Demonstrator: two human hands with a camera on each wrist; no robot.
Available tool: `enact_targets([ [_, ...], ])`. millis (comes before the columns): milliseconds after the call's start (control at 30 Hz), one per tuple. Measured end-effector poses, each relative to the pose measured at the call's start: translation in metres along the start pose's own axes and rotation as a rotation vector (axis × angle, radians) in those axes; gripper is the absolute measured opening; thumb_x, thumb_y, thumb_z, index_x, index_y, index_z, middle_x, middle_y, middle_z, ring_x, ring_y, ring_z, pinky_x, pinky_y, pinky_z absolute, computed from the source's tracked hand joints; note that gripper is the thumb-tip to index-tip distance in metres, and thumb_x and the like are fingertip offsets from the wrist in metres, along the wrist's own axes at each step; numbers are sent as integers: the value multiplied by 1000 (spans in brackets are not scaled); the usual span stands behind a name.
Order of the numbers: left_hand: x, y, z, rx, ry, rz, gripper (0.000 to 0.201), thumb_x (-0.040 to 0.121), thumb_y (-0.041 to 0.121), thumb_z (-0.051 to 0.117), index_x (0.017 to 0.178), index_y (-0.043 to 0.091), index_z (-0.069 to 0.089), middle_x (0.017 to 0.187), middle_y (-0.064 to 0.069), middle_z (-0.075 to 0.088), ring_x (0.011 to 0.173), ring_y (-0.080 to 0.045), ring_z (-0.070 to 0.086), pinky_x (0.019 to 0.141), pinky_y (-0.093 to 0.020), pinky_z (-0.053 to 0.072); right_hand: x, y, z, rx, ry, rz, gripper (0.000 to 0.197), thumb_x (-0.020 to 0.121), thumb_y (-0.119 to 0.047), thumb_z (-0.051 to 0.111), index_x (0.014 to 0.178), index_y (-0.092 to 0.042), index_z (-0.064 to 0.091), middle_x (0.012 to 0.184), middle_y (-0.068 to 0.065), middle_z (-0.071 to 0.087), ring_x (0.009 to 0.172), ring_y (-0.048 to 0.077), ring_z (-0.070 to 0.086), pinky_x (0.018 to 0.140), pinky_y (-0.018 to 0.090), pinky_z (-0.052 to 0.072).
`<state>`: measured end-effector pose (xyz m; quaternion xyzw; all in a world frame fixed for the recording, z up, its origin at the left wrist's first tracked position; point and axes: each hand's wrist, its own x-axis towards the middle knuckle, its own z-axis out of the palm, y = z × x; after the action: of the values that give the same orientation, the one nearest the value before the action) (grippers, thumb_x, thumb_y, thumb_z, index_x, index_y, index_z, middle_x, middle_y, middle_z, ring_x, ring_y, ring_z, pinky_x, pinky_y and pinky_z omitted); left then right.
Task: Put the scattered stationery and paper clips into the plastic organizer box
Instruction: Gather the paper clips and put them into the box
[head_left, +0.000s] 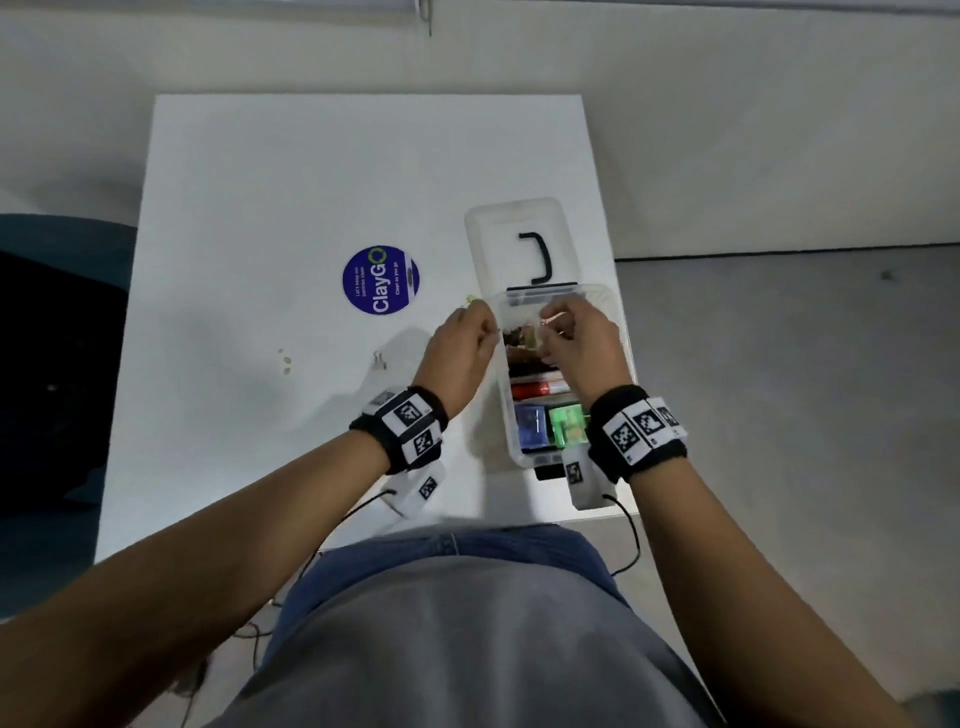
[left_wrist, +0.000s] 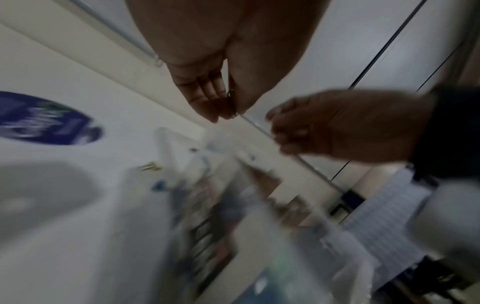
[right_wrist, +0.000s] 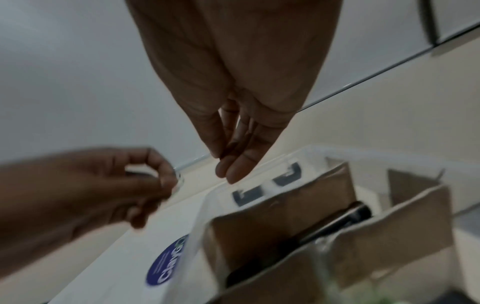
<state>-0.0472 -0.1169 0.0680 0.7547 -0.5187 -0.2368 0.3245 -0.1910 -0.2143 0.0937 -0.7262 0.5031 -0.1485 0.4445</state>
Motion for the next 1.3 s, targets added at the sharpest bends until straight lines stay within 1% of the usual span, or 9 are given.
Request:
enact_targets([
  [133,49,67,30,-90,-44,54,2,91,10,54,93,9,54,83,-1,57,78,-20,55,68,-32,44,18,17,-35,-76,158,10,11,89,-5,58,97,-13,60,80,7,69,60,11,65,57,20,53],
  [333,75,65,63,-10,-211,-26,12,90,10,59,98,12,67,114,-7,67,102,-23,62,90,-36,49,47,43,-43,-220,14,94,15,93,-12,54,105,-11,63,97,12,71,85,28,68,80,42,57],
  [500,97,11,20,-27,105,-164,13,94,16,52,97,13,64,99,-4,66,85,-14,59,75,-23,43,39,50,-53,-295,214,12,26,93,-14,55,119,-10,57,119,13,57,102,27,59,89,37,51],
  [600,107,-46,9,93,108,-328,18,92,8,47,97,15,62,100,-12,66,88,-27,63,72,-32,49,37,62,-51,-377,22,133,42,97,-17,49,137,-9,42,131,20,50,118,35,51,97,41,45],
  [767,91,-75,40,294,-375,-245,36,88,14,65,121,7,52,114,-16,53,102,-33,59,84,-38,46,33,71,-45,-286,-100,169,38,104,-24,28,138,-11,38,108,25,65,97,42,61,82,41,51],
  [933,79,-71,68,188,-251,-378,29,99,31,43,119,10,49,105,-7,58,99,-30,60,82,-34,42,31,75,-43,-248,-82,162,38,105,-25,25,138,-12,39,103,23,65,91,42,61,73,35,44],
  [1033,80,-72,71,245,-265,-406,32,99,25,42,122,4,50,118,-18,61,101,-36,61,86,-39,47,31,74,-42,-252,-81,172,37,105,-26,24,136,-12,38,100,24,65,89,43,61,74,39,47],
  [1200,75,-71,71,223,-235,-445,25,101,26,38,116,6,42,97,-19,62,78,-33,58,62,-37,40,30,75,-40,-250,-79,199,35,104,-27,24,134,-14,37,97,23,65,85,41,61,72,39,45],
  [1300,78,-71,65,304,-278,-312,33,97,5,40,129,7,38,109,-20,60,94,-38,62,78,-43,48,31,75,-40,-254,-79,206,36,104,-27,24,135,-14,37,98,22,65,83,39,59,70,37,44],
])
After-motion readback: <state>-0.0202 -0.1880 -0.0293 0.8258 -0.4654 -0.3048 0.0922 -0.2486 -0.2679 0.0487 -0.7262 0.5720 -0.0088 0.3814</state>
